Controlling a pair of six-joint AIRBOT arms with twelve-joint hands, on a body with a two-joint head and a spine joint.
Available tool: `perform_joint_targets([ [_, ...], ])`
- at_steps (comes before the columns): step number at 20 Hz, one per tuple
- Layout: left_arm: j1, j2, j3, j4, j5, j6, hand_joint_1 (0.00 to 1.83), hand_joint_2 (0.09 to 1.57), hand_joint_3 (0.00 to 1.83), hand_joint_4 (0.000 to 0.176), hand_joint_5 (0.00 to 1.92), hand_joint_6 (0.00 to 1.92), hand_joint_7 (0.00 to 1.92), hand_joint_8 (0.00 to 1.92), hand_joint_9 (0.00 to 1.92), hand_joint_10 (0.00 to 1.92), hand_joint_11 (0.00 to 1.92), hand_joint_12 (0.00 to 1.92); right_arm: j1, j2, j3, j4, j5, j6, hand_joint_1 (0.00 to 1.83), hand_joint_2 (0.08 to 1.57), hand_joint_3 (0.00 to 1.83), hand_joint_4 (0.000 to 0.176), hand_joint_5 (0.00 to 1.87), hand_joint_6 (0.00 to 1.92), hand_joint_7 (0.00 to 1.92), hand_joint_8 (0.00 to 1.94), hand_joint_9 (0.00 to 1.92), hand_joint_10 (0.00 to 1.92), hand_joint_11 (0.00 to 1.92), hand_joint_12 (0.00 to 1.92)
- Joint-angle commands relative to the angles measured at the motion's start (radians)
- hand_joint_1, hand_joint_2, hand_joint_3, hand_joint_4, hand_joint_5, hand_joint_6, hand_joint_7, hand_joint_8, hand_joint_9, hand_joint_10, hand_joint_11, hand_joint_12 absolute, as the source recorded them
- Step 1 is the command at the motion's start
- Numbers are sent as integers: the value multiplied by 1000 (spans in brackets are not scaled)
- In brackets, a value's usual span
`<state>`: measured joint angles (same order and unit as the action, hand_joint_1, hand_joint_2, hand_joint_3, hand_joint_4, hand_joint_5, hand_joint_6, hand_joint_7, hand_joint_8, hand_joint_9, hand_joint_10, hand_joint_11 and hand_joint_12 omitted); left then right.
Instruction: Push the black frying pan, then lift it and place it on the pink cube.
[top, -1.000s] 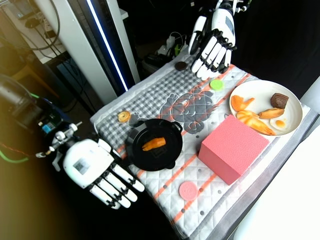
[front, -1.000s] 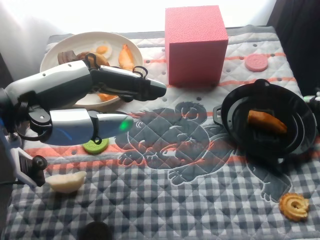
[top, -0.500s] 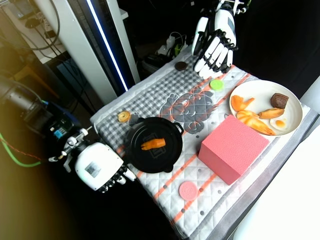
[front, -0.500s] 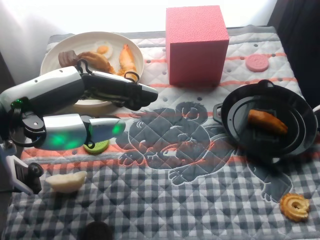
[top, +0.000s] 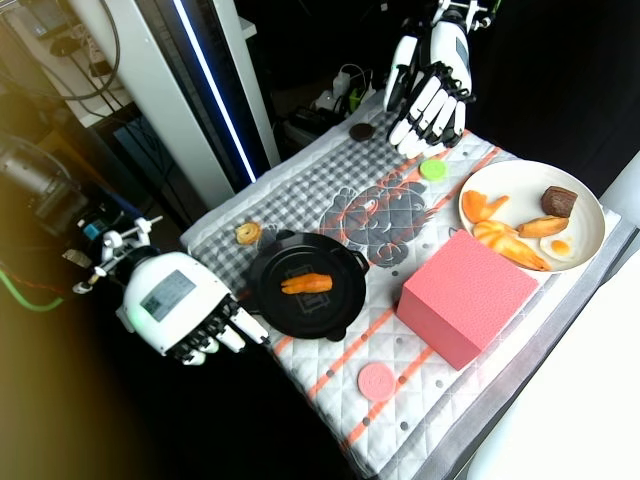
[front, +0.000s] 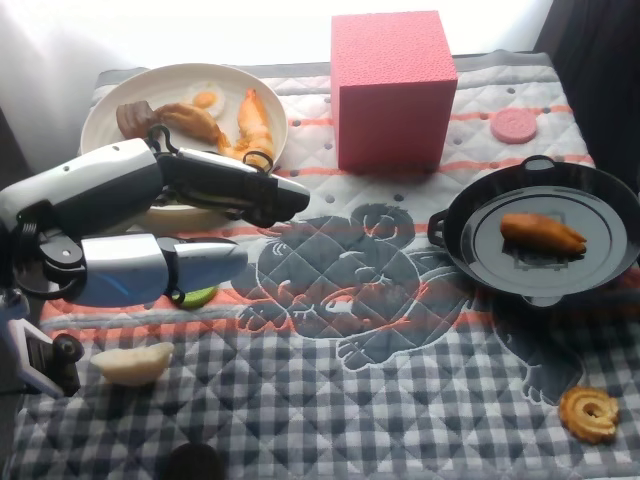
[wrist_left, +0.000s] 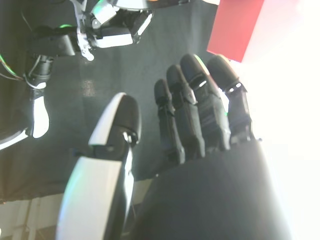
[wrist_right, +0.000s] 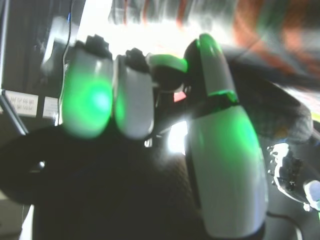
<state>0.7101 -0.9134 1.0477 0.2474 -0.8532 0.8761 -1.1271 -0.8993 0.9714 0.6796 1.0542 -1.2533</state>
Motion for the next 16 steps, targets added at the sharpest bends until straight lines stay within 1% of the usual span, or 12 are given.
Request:
perform_joint_targets([
  [1, -3, 8, -2, -34, -128, -5, 885, 1353, 0, 0, 615, 19, 614, 5, 398, 601, 0, 1389, 6, 7, -3, -38, 168, 21, 1375, 1355, 0, 0, 1204, 1921, 1564, 1941, 1684, 1921, 1682, 1921],
  [3, -2, 8, -2, -36, -131, -3, 864, 1365, 3, 0, 596, 11, 601, 1, 380, 600, 0, 1385, 5, 7, -17, -45, 213, 30, 1368, 1359, 1, 0, 1194, 1921, 1561, 1941, 1690, 1921, 1692, 1921],
  [4, -1, 8, -2, -37, -133, -3, 893, 1360, 1, 0, 609, 16, 610, 4, 387, 617, 0, 1398, 2, 7, -27, -52, 243, 37, 1374, 1354, 0, 0, 1205, 1921, 1547, 1941, 1682, 1921, 1688, 1921],
  [7, 8, 9, -3, -50, -145, -3, 868, 1370, 4, 0, 621, 21, 619, 7, 391, 647, 0, 1442, 0, 7, -43, -87, 297, 65, 1375, 1343, 0, 0, 1208, 1921, 1516, 1941, 1665, 1921, 1673, 1921],
  [8, 15, 9, -3, -58, -152, -3, 855, 1376, 5, 0, 618, 20, 618, 6, 386, 656, 0, 1436, -1, 23, -54, -98, 323, 68, 1366, 1344, 0, 0, 1226, 1921, 1524, 1941, 1676, 1921, 1683, 1921],
  [9, 19, 10, -3, -62, -156, -2, 837, 1386, 8, 0, 617, 19, 620, 6, 383, 664, 0, 1435, -5, 57, -67, -110, 347, 70, 1364, 1342, 0, 0, 1244, 1921, 1536, 1941, 1687, 1921, 1693, 1921],
  [11, 23, 12, -5, -67, -159, -2, 891, 1377, 2, 0, 610, 16, 613, 3, 377, 673, 0, 1426, -11, 77, -78, -120, 366, 70, 1393, 1328, 0, 0, 1272, 1921, 1564, 1941, 1718, 1921, 1736, 1921],
  [12, 25, 12, -5, -70, -160, 0, 801, 1410, 16, 0, 595, 10, 595, 4, 356, 673, 0, 1428, -11, 86, -77, -123, 364, 71, 1420, 1329, 0, 0, 1260, 1921, 1538, 1941, 1690, 1921, 1709, 1921],
  [13, 26, 12, -6, -73, -160, 2, 795, 1408, 10, 0, 605, 14, 610, 11, 372, 692, 0, 1471, -3, 92, -74, -123, 361, 78, 1450, 1333, 0, 0, 1218, 1921, 1531, 1941, 1689, 1921, 1701, 1921],
  [14, 27, 12, -6, -76, -160, 3, 765, 1413, 10, 0, 597, 11, 608, 10, 365, 694, 0, 1466, 3, 94, -71, -123, 361, 84, 1434, 1337, 0, 0, 1199, 1921, 1531, 1941, 1686, 1921, 1694, 1921],
  [16, 34, 11, -7, -84, -163, 4, 672, 1460, 10, 0, 588, 8, 608, 7, 333, 752, 0, 1532, 34, 97, -57, -123, 341, 86, 1484, 1311, 0, 0, 1195, 1921, 1533, 1941, 1679, 1921, 1678, 1921],
])
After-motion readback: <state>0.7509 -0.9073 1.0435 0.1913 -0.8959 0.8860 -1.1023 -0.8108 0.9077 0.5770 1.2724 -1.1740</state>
